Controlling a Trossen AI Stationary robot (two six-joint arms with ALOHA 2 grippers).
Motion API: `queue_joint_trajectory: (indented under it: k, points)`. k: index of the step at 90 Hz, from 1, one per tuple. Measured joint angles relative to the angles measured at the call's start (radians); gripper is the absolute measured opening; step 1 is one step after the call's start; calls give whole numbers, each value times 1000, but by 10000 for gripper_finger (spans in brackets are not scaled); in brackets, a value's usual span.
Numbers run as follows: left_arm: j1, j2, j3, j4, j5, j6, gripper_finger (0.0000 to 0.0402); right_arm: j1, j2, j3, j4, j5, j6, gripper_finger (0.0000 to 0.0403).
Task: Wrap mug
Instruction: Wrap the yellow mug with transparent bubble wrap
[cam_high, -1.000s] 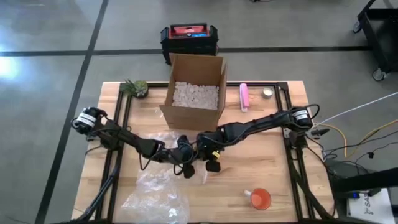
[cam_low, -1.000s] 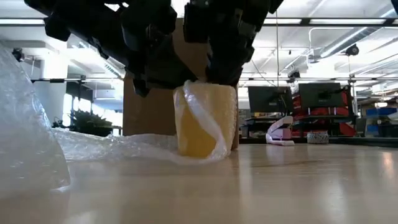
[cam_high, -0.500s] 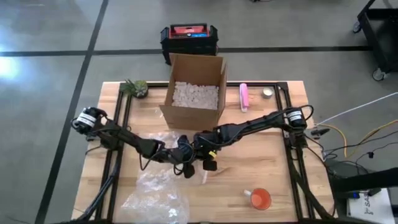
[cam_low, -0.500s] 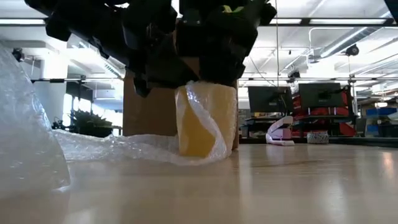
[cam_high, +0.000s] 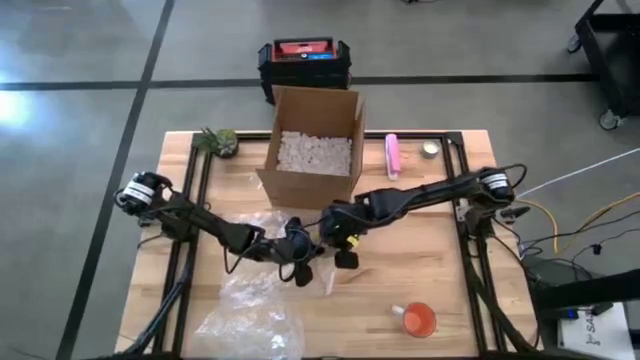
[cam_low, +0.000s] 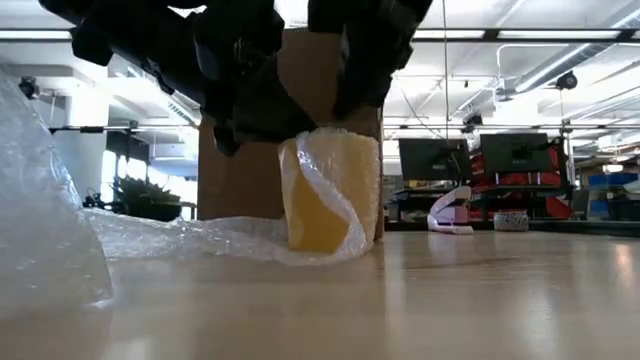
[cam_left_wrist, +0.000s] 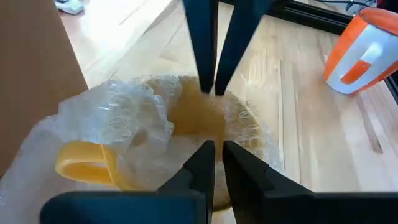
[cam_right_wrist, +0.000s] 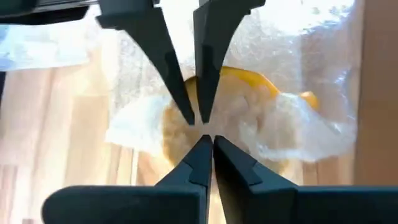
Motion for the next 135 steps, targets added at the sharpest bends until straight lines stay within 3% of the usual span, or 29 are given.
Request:
queue_joint_trajectory:
  k: [22,33,57,81,101,120,135]
  points:
    - [-1,-159,-1,-66,-3,26,21,6,-45,-87,53,56,13,2]
    - [-6,-270,1,-223,-4,5,21,17,-64,-139,76,60,41,2]
    - [-45,-496,-2,-808,46,-309,21,83,-218,-272,59,100,122,2]
    - [-49,-551,-45,-1068,169,-547,29,126,-346,-505,267,184,259,2]
    - [-49,-542,-102,-1254,295,-728,97,130,-343,-604,372,189,307,2]
    - [-51,-538,-217,-1237,373,-846,188,130,-342,-608,380,255,303,2]
    - [-51,-543,-304,-1161,387,-862,219,130,-342,-611,399,258,290,2]
